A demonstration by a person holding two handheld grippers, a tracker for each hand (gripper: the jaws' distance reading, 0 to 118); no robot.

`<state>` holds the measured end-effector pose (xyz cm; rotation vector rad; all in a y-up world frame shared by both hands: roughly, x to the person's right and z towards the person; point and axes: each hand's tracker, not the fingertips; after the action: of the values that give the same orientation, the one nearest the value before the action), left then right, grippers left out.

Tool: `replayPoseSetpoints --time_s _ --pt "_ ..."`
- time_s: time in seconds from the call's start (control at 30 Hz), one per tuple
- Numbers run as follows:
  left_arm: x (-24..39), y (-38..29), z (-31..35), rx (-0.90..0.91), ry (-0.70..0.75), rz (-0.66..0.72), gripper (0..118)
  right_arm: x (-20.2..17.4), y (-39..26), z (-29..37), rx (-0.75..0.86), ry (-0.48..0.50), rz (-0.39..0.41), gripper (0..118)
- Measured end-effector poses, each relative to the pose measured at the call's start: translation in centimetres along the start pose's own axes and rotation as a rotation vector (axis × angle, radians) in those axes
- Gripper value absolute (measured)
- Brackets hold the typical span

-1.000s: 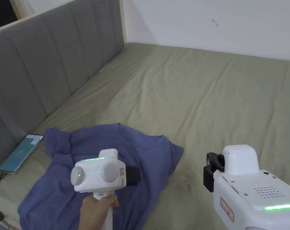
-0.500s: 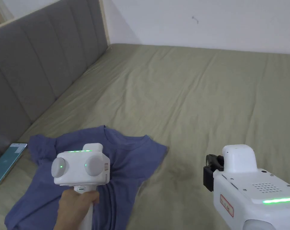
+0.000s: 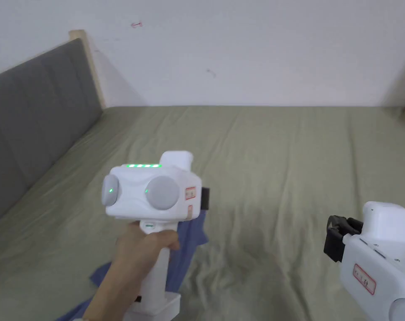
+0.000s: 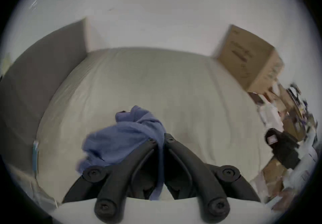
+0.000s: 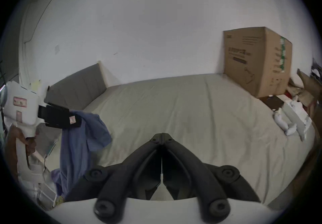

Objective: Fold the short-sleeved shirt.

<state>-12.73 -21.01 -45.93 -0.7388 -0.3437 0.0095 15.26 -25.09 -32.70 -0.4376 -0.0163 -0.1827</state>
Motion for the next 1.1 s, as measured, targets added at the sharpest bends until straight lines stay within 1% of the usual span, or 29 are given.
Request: replayPoseSetpoints --time_s 0.07,0.1,0.13,0.17,0.23,0.3,0.37,0.4,0.47,0.53,0.6,0.63,0.67,0.7,0.73,0.77,0.8,0.87,0.93,0.97,1.0,1.03,1.07,1.1 --pt "4.6 2.1 -0.6 0.048 -0.092 -0.046 3 2.5 0.8 1.7 0.029 -0.069 -0.056 0" --pt "6.6 2.8 -0.6 0.047 -0.167 -0.044 3 3.8 1.1 2.6 0.052 -0.096 -0.072 0" --pt "8.7 3.3 -0.6 0.050 -0.261 -0.033 3 5.2 1.4 3.5 0.068 -0.123 -0.079 0" --pt "10.8 3.6 -0.6 0.065 -0.345 -0.054 3 6.4 1.6 4.3 0.074 -0.159 -0.075 0" --pt "16.0 3.1 0.7 0.076 -0.428 -0.104 3 8.6 2.0 5.7 0.083 -0.231 -0.063 0" --pt "19.8 2.4 0.1 0.081 -0.482 -0.179 3 10.3 2.0 7.2 0.104 -0.285 -0.081 0" --pt "23.3 0.9 -1.7 0.038 -0.471 -0.198 3 12.1 1.6 8.4 0.112 -0.320 -0.119 0" --pt "24.4 -0.3 -3.2 -0.018 -0.461 -0.185 3 12.7 1.3 8.7 0.105 -0.331 -0.126 0" --pt "26.2 -3.6 -7.0 -0.134 -0.456 -0.197 3 13.6 0.5 9.0 0.067 -0.355 -0.121 0" --pt "27.4 -7.6 -10.3 -0.236 -0.417 -0.228 3 14.2 -0.4 9.0 0.029 -0.392 -0.111 0" --pt "27.7 -11.2 -13.5 -0.348 -0.378 -0.234 3 15.1 -1.3 8.6 0.015 -0.391 -0.127 0" --pt "27.6 -12.8 -14.6 -0.387 -0.389 -0.234 7 15.4 -1.7 8.5 0.000 -0.384 -0.143 0" --pt "27.6 -14.0 -15.5 -0.434 -0.391 -0.216 21 15.5 -2.1 8.2 -0.008 -0.380 -0.152 0" --pt "27.4 -14.7 -16.0 -0.449 -0.379 -0.225 43 15.7 -2.4 7.8 -0.024 -0.378 -0.154 0" --pt "27.0 -15.2 -16.4 -0.472 -0.367 -0.241 75 15.6 -2.6 7.4 -0.039 -0.380 -0.155 0" --pt "26.6 -15.0 -15.8 -0.462 -0.362 -0.262 88 15.5 -2.8 7.1 -0.049 -0.380 -0.155 0" --pt "26.1 -14.9 -15.2 -0.441 -0.375 -0.271 94 15.4 -3.0 6.9 -0.055 -0.373 -0.154 0" --pt "24.9 -13.9 -13.9 -0.408 -0.382 -0.292 95 14.9 -3.1 6.4 -0.066 -0.352 -0.151 0" --pt "22.9 -12.2 -12.2 -0.394 -0.375 -0.283 93 14.3 -3.1 6.0 -0.072 -0.335 -0.139 0" --pt "21.8 -11.5 -11.2 -0.379 -0.371 -0.280 88 14.0 -3.1 5.9 -0.074 -0.326 -0.134 0" --pt "20.4 -10.5 -10.3 -0.333 -0.351 -0.253 76 13.7 -3.2 5.7 -0.074 -0.317 -0.131 0" --pt "19.0 -10.0 -9.2 -0.298 -0.334 -0.228 34 13.4 -3.2 5.6 -0.078 -0.305 -0.128 0" --pt "17.3 -9.6 -8.0 -0.263 -0.322 -0.212 0 13.2 -3.2 5.4 -0.084 -0.293 -0.124 0" --pt "15.9 -9.4 -7.3 -0.238 -0.317 -0.198 0 13.0 -3.2 5.1 -0.089 -0.290 -0.122 0"
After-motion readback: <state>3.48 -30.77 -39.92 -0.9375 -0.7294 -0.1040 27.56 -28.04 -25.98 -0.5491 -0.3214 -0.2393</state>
